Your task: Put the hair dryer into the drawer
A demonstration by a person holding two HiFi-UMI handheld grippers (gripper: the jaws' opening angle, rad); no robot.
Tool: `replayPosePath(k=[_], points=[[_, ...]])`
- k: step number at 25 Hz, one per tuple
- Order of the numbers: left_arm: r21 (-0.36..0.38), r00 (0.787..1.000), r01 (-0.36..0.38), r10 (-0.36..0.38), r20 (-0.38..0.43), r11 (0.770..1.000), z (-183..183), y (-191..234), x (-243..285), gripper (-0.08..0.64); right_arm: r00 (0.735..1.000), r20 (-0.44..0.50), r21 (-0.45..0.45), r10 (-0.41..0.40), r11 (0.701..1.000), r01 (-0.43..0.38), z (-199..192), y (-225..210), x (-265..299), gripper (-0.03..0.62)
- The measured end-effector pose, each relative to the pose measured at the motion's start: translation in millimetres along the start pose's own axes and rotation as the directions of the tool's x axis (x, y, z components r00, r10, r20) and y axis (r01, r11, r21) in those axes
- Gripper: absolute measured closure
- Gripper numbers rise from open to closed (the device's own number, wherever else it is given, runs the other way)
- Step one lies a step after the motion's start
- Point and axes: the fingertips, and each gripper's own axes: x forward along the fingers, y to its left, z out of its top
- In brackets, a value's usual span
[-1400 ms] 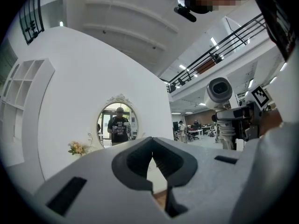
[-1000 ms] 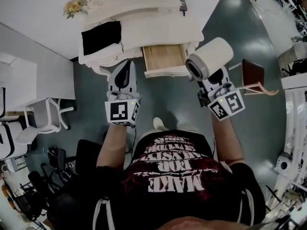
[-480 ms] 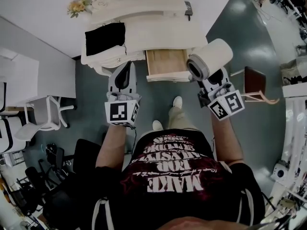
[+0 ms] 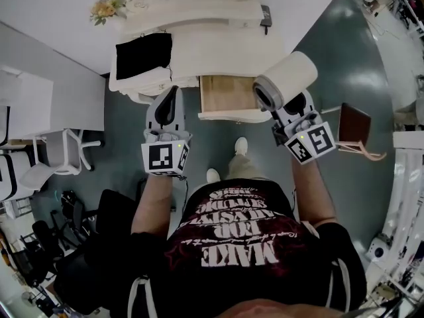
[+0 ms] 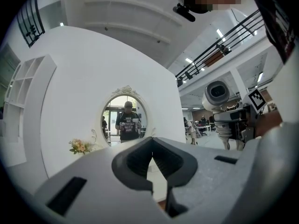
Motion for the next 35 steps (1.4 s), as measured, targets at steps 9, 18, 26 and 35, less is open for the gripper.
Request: replayPosePath(k=[9, 18, 26, 35], points=[[-0.001, 0.997, -0.045, 0.044, -0.064, 0.999, -31, 7, 35, 0.557, 0.998, -0.041, 0.038, 0.049, 0.998, -0.048, -32, -46, 34, 0.362], [-0.02, 0.997, -0.08, 0.079, -0.017, 0.997, -44, 20, 49, 0.557, 0.986, -0.122, 0.054, 0.109, 0.993, -0.103, -94, -64, 66, 0.362], [-0.028, 0.99, -0.124, 0.122, -0.065, 0.992, -63, 37, 49, 0.557, 0.962, -0.236, 0.08, 0.138, 0.989, -0.122, -160, -73, 80, 0.362], [-0.025, 0.983, -0.153, 0.149, -0.109, 0.988, -75, 47, 42, 0.557, 0.921, -0.349, 0.075, 0.175, 0.984, -0.159, -226, -75, 90, 0.362]])
